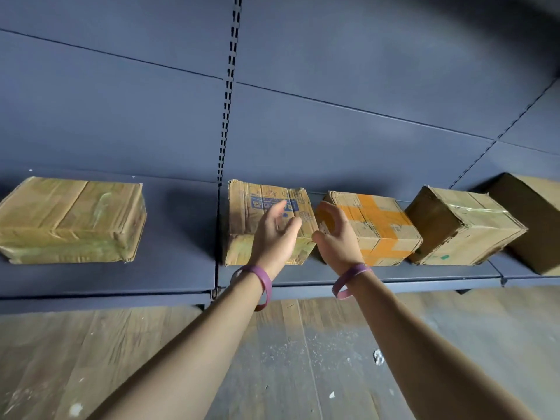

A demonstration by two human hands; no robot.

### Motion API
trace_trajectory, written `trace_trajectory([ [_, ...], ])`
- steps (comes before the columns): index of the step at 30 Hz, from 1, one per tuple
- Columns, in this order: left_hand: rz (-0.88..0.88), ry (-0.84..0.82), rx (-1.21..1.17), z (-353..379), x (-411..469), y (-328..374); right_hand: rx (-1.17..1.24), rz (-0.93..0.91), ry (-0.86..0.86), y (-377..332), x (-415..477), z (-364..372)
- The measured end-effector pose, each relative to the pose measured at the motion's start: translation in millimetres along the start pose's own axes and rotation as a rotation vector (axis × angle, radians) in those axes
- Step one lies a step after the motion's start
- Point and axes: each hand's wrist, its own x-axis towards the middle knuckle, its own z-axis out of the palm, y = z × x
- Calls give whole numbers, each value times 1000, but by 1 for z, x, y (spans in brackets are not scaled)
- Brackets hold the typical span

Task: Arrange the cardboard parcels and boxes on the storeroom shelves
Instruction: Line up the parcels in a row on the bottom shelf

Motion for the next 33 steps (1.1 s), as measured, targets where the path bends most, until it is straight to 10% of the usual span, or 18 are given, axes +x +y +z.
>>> trace_trajectory([
  [15,-128,-103,207,139,-7,1,22,-79,-95,108,68,-118],
  [33,-332,278,418,241,10,-23,-36,61,-220,218,113,-216],
])
